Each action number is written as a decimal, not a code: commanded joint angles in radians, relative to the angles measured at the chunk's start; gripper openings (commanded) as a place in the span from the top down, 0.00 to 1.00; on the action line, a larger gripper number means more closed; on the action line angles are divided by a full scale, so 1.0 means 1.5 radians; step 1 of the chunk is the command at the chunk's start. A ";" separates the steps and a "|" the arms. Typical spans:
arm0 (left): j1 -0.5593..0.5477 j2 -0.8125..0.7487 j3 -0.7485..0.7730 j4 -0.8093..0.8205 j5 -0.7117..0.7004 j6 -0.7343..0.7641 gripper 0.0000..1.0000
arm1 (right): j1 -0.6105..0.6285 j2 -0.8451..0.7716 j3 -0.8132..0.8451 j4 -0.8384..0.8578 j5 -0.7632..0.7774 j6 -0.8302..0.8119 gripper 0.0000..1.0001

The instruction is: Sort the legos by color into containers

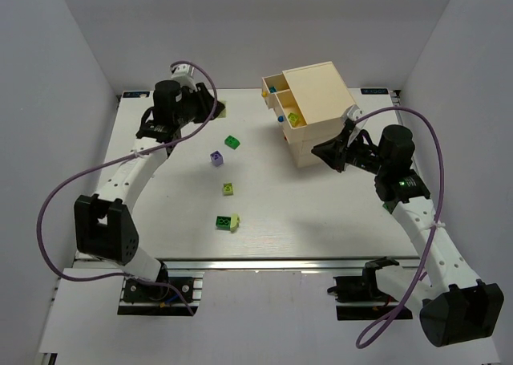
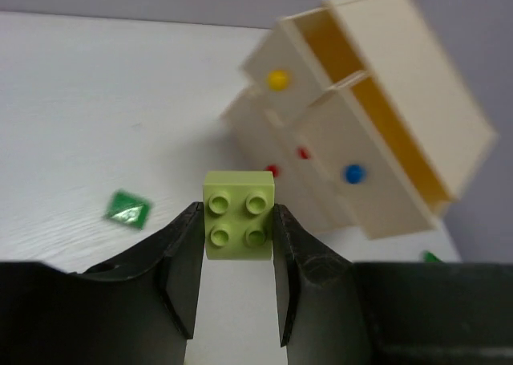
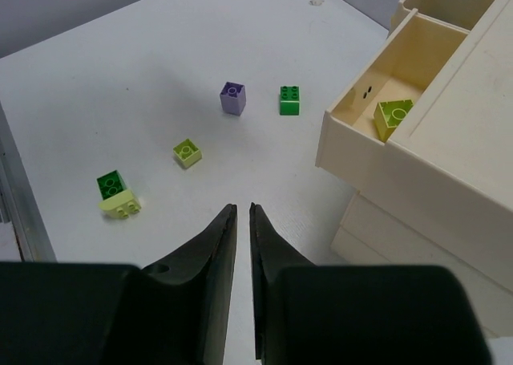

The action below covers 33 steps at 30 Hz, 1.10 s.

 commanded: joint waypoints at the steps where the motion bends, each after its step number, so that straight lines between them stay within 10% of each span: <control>1: -0.022 0.029 -0.019 0.190 0.267 -0.102 1.00 | -0.009 -0.006 -0.003 0.038 0.000 0.007 0.83; 10: -0.113 0.161 0.112 0.372 0.291 -0.288 1.00 | -0.034 -0.014 -0.007 0.048 0.046 0.014 0.85; 23: -0.165 0.269 0.228 0.350 0.188 -0.293 1.00 | -0.060 -0.022 -0.017 0.060 0.020 0.025 0.84; 33: -0.186 0.324 0.278 0.314 0.188 -0.290 0.62 | -0.070 -0.023 -0.020 0.060 0.008 0.025 0.72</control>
